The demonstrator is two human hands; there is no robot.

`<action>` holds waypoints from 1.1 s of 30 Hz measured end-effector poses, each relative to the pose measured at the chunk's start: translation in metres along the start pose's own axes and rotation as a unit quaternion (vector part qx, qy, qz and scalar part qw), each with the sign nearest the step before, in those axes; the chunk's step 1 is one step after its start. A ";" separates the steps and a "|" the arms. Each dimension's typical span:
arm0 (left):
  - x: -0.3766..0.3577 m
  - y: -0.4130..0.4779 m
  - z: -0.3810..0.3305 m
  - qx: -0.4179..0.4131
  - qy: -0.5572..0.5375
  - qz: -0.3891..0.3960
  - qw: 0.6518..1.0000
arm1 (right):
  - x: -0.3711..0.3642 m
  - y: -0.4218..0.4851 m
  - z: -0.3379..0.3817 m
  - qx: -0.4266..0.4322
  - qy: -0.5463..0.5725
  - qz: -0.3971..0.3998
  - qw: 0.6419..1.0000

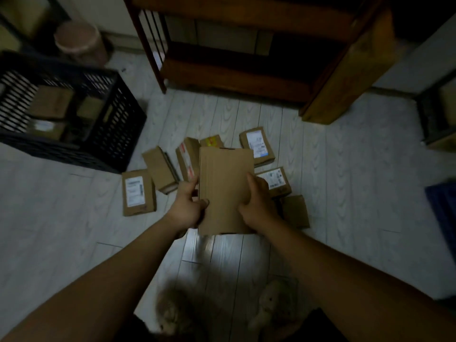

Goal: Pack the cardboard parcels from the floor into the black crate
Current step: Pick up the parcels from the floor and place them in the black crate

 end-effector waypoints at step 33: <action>0.369 -0.443 -0.243 -0.220 0.018 -0.101 0.970 | 0.113 -0.222 0.563 0.228 0.331 -0.152 0.903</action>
Point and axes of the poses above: each hand's wrist, its own y-axis towards the middle knuckle, its own x-axis out of the back of the hand, z = x × y, the point moved 9 cm from there along y, towards the middle knuckle, and after that the axes turned 8 degrees about x, right-handed, at the moved point
